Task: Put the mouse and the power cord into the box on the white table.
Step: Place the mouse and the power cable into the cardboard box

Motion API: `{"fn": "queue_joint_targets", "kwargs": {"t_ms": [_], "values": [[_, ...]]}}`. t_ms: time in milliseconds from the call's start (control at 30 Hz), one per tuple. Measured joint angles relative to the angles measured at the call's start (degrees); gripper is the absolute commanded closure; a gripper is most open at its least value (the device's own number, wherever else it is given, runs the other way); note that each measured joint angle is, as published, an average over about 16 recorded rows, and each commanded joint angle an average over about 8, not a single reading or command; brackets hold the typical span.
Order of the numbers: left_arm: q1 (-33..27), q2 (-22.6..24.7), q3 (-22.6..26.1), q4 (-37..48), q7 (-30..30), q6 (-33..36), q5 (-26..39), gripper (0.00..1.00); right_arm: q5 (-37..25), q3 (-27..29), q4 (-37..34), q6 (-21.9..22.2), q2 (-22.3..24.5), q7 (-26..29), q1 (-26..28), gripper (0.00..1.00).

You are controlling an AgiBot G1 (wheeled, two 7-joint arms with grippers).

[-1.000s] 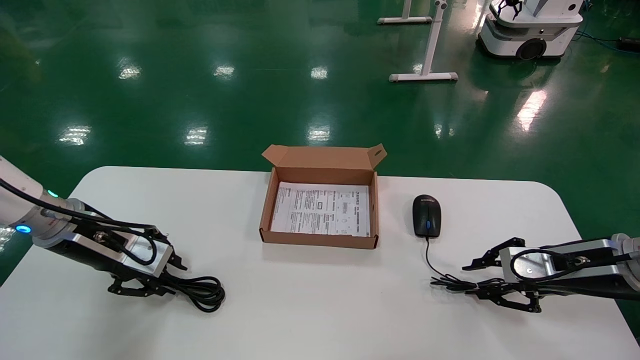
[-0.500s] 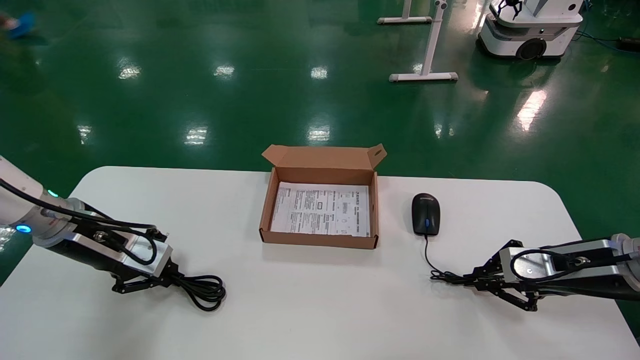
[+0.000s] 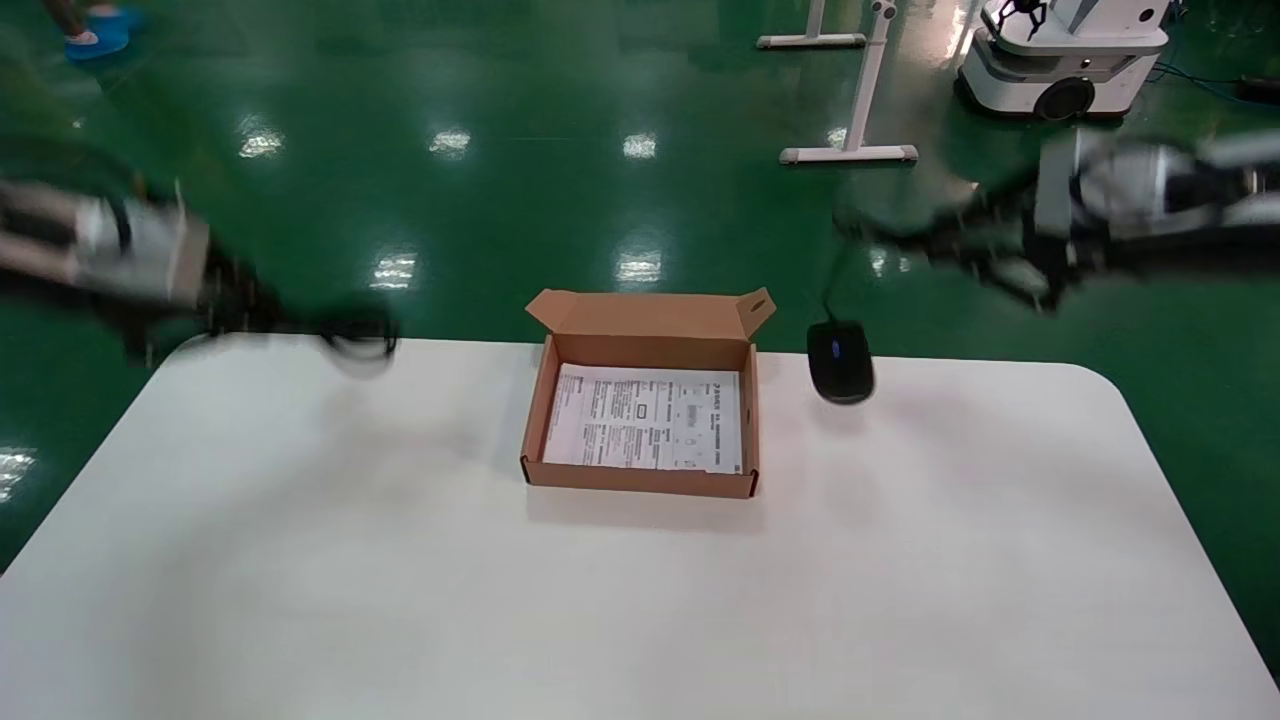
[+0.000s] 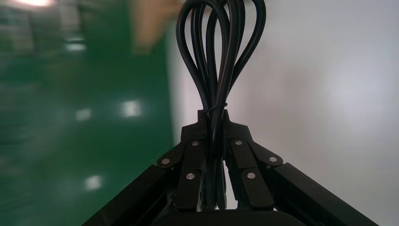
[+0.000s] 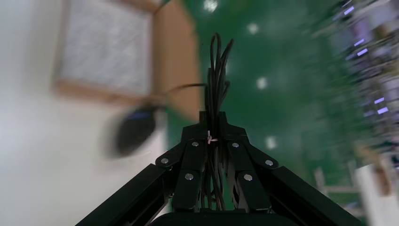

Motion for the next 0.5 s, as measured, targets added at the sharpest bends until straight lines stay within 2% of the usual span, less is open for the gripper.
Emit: {"fn": "queue_joint_targets", "kwargs": {"t_ms": [200,500], "values": [[-5.3,1.5,-2.8,0.4,-2.4,-3.8,-3.2,1.0,1.7,1.1,-0.1,1.9,-5.4,0.3,2.2,1.0],[-8.4,3.4,-5.6,2.3,-2.6,-5.2,-6.9,1.0,2.1,1.2,-1.3,5.1,-13.6,-1.8,0.4,1.0]]}}
